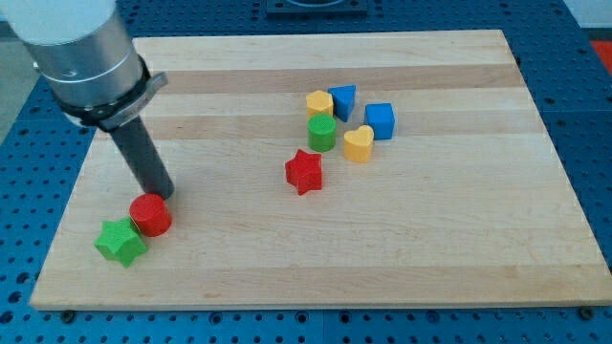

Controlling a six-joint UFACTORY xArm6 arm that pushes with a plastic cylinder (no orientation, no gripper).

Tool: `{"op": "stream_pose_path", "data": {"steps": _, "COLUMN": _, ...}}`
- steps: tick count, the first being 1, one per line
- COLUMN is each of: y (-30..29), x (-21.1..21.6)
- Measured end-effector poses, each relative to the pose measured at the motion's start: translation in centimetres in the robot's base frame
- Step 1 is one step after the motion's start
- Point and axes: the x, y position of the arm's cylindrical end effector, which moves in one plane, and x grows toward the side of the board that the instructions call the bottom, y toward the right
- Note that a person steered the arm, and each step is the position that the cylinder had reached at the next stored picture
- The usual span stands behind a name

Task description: Move your arm closer to the yellow heart

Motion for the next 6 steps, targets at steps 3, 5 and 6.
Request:
{"op": "stream_pose_path", "data": {"steps": 3, "y": 17.4, "x": 2.6}}
{"op": "stream_pose_path", "data": {"steps": 5, "y": 22.9, "x": -0.7}}
{"op": "stream_pose_path", "data": {"steps": 6, "y": 21.2, "x": -2.0}}
